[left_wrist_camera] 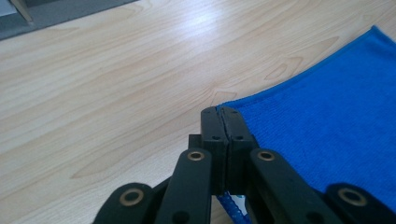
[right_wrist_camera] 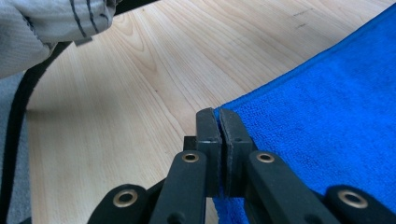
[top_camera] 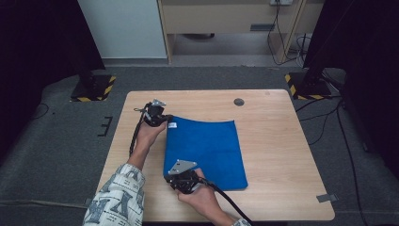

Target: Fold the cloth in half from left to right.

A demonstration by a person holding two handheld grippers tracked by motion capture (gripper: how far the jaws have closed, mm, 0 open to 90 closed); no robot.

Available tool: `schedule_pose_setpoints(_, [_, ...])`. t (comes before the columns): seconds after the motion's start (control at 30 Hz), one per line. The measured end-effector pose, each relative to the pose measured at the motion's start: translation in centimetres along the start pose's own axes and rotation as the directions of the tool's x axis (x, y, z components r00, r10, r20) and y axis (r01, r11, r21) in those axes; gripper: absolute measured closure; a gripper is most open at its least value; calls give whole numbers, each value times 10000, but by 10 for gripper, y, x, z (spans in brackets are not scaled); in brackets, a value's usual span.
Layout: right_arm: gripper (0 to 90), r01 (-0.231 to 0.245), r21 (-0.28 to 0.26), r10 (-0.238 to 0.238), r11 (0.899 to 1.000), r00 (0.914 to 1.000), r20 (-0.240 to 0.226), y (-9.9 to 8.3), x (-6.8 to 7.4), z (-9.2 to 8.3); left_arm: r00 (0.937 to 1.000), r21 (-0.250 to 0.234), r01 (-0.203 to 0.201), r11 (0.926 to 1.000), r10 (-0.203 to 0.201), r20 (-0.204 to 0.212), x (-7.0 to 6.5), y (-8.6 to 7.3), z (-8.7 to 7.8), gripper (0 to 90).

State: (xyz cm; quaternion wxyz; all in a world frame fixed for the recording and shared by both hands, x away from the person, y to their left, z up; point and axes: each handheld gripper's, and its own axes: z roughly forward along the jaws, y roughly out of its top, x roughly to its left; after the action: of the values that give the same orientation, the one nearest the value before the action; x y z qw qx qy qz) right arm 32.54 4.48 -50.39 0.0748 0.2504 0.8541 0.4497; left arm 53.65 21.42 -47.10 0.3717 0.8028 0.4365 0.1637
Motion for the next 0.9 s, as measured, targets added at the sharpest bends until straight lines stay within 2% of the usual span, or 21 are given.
schedule_pose_setpoints(0.17, [882, 145, -23, -145, 9999, 9997, 205, 1, 3, 0, 9997, 258, -257, 9993, 256, 26, 0, 8, -2, 892])
schedule_pose_setpoints(0.33, [882, 321, -35, -319, 9995, 9991, 271, 4, 7, -1, 9998, 310, -200, 9993, 199, 48, 1, 9, -2, 893])
schedule_pose_setpoints(0.53, [884, 485, -186, -481, 9986, 9986, 237, 13, 14, -2, 10000, 221, -80, 9997, 79, 36, 4, 13, -8, 893])
schedule_pose_setpoints(0.9, [884, 449, -291, -443, 9986, 9988, 208, 24, 18, 1, 10000, 321, -82, 9995, 83, -40, 11, 15, -18, 893])
